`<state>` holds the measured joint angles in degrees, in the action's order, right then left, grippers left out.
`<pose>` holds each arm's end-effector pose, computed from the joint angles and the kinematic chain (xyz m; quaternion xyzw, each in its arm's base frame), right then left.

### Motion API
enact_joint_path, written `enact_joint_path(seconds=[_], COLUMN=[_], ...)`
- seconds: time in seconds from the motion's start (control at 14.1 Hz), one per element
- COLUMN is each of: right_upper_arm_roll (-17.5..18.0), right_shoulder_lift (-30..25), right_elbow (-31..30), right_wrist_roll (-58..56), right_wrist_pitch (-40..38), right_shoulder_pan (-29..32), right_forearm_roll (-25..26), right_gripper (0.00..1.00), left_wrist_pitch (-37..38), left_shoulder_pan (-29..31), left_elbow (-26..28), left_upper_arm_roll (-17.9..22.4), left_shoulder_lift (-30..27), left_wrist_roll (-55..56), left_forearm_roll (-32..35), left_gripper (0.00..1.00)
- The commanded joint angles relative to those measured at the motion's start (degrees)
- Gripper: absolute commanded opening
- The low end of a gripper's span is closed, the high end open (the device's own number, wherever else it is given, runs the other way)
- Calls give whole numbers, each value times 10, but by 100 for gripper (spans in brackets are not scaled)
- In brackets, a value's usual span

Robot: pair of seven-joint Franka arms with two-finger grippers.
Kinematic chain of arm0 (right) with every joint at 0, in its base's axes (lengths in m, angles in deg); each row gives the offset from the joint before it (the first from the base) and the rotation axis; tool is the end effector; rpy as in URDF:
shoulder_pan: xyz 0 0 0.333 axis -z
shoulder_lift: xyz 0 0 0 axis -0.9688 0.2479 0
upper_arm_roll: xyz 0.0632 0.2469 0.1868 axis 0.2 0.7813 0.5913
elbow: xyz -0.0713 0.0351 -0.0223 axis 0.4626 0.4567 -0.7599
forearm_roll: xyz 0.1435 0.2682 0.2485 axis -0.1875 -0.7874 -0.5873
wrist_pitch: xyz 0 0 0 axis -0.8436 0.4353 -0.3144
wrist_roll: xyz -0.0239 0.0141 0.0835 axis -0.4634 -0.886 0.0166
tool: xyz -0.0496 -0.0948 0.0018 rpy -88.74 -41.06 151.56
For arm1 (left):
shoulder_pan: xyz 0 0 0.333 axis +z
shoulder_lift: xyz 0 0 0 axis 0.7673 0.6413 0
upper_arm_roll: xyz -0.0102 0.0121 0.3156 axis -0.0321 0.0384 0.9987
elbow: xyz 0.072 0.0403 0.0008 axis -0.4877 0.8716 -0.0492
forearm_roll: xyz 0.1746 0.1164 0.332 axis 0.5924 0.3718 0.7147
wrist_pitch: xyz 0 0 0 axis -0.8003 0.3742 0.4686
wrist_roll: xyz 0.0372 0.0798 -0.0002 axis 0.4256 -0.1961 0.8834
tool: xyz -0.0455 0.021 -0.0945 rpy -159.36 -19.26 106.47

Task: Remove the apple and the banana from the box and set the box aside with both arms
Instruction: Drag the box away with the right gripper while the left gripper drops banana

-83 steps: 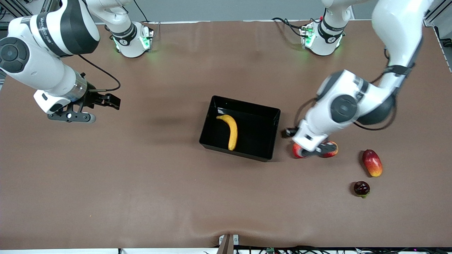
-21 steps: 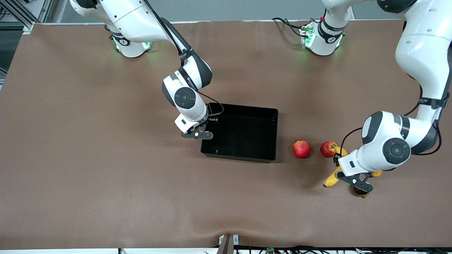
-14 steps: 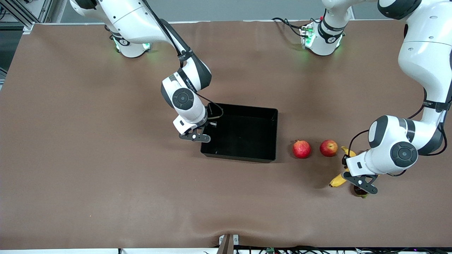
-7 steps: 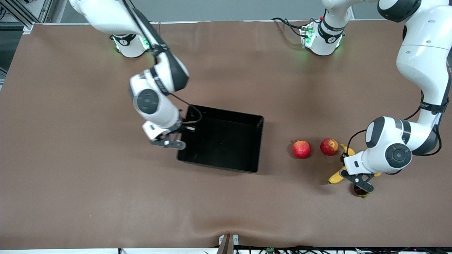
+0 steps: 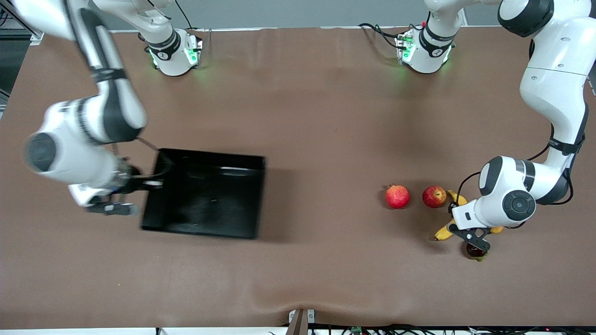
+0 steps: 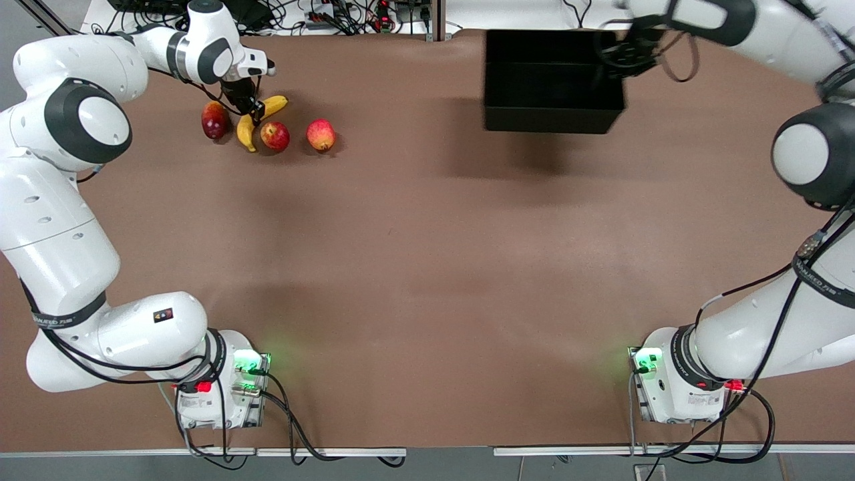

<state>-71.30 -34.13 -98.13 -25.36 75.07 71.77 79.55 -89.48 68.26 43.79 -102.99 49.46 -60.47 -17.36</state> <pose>0.6393 0.0425 0.3788 -0.9964 0.0492 0.0414 0.0549 0.6943 -0.0084 0.1898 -0.9572 0.2827 0.0454 0.0422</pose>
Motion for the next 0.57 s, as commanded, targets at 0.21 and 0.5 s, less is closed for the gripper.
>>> enact_joint_path(seconds=[0.21,0.5], right_upper_arm_roll=[15,14], right_shoulder_lift=[-18,-10], right_elbow=[-26,-39], right_wrist_roll=[-148,-210], right_wrist_pitch=[-57,-18], right_shoulder_pan=[147,202], right_forearm_roll=[3,7], right_gripper=[0,0], left_wrist_pitch=[-4,39], left_shoulder_pan=[13,16], left_elbow=[-3,-3], left_upper_arm_roll=[-21,-22], left_shoulder_lift=[-80,-172], left_wrist_roll=[129,191], left_forearm_roll=[-11,-60], left_gripper=[100,100])
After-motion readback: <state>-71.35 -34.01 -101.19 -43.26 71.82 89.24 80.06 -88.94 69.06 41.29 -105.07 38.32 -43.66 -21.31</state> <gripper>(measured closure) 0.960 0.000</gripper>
